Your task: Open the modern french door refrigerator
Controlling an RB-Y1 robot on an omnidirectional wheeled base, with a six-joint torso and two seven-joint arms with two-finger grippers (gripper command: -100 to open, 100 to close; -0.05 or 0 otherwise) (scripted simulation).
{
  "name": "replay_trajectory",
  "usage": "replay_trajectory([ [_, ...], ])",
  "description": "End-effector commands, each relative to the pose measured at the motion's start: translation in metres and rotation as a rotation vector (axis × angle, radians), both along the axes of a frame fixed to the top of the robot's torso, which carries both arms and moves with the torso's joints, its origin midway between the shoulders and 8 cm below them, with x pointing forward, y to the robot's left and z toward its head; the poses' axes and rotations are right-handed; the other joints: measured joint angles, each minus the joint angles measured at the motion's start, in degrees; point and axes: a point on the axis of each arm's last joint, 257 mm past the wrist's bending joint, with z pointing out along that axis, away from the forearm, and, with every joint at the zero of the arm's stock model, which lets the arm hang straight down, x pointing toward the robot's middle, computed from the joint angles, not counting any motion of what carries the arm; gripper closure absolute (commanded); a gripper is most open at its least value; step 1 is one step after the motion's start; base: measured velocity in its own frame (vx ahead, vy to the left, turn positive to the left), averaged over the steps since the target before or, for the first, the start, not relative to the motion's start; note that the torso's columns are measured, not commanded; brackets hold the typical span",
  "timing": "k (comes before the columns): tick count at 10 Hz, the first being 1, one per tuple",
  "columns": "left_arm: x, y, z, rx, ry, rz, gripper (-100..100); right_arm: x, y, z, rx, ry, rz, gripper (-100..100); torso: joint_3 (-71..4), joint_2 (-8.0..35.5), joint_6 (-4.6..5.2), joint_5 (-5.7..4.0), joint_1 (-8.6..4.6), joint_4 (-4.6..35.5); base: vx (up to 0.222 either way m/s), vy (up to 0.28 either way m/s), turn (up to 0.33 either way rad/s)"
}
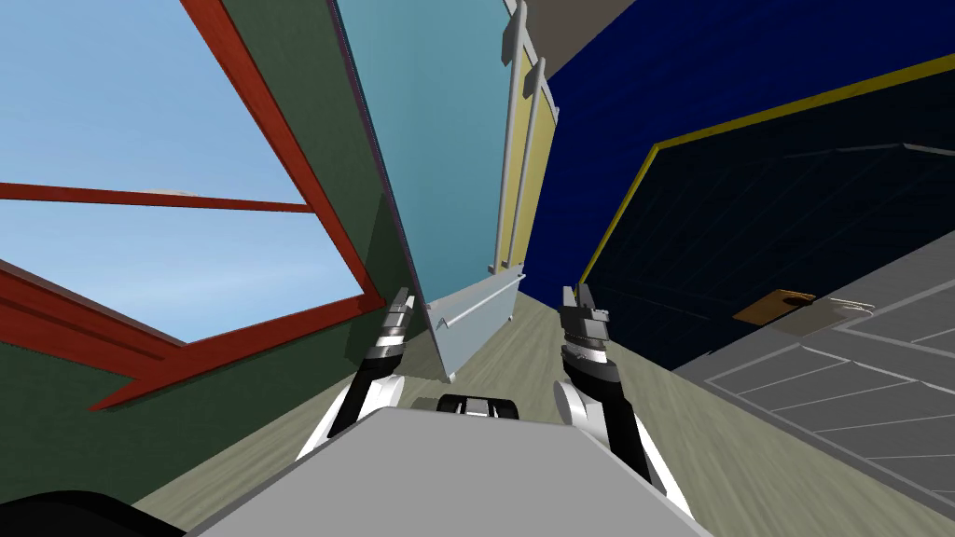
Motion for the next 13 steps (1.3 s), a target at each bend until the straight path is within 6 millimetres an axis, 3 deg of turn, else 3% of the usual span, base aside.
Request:
replay_trajectory([
  [1,0.0,0.0,0.0,0.0,0.0,0.0,0,0.0,0.0,0.0,0.0,0.0,0.0,0,-8.5,4.2,0.0,0.0,0.0,4.2,0.0,0.0,0.0],
  [2,0.002,0.002,-0.007,0.026,0.028,-0.005,-100,0.0,0.0,0.0,0.0,0.0,0.0,0,-16.9,8.5,0.0,0.0,0.0,8.5,0.028,-0.025,0.044],
  [4,0.008,0.013,-0.025,0.059,0.099,0.004,-100,0.0,0.0,0.0,0.0,0.001,0.0,0,-22.1,10.7,0.0,-0.05,-0.21,10.9,0.092,-0.108,0.099],
  [13,0.015,0.065,-0.096,0.034,0.337,0.108,-100,0.0,0.0,0.0,0.0,0.001,0.0,0,-22.5,10.8,0.12,0.07,0.01,11.0,0.064,-0.113,0.077],
])
